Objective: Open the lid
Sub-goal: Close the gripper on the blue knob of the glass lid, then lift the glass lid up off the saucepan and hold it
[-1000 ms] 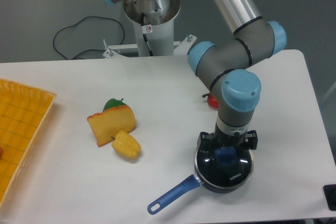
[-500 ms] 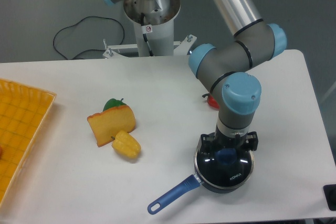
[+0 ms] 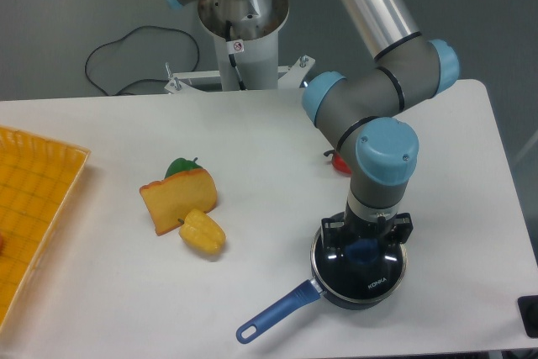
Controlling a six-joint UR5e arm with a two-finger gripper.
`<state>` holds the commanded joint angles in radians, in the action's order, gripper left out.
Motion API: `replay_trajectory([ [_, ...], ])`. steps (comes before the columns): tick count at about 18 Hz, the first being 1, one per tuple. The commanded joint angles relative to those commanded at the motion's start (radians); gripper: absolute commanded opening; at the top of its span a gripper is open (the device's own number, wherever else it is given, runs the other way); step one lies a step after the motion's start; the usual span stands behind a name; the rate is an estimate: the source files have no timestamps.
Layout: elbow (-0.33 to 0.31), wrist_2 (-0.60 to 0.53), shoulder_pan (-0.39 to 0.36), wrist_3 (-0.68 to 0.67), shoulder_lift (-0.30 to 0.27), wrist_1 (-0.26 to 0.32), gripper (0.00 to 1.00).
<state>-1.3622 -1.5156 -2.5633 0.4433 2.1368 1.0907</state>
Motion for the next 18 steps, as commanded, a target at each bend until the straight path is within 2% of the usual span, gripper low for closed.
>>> replay_trajectory([
  [3, -0.002, 0.002, 0.0, -0.003, -0.002, 0.0, 0.55],
  [9, 0.002, 0.003, 0.002, -0.003, -0.015, 0.003, 0.54],
  [13, 0.003, 0.012, 0.002, 0.0, -0.057, 0.015, 0.54],
  [18, -0.005, 0.006, 0.038, 0.015, -0.12, 0.109, 0.52],
])
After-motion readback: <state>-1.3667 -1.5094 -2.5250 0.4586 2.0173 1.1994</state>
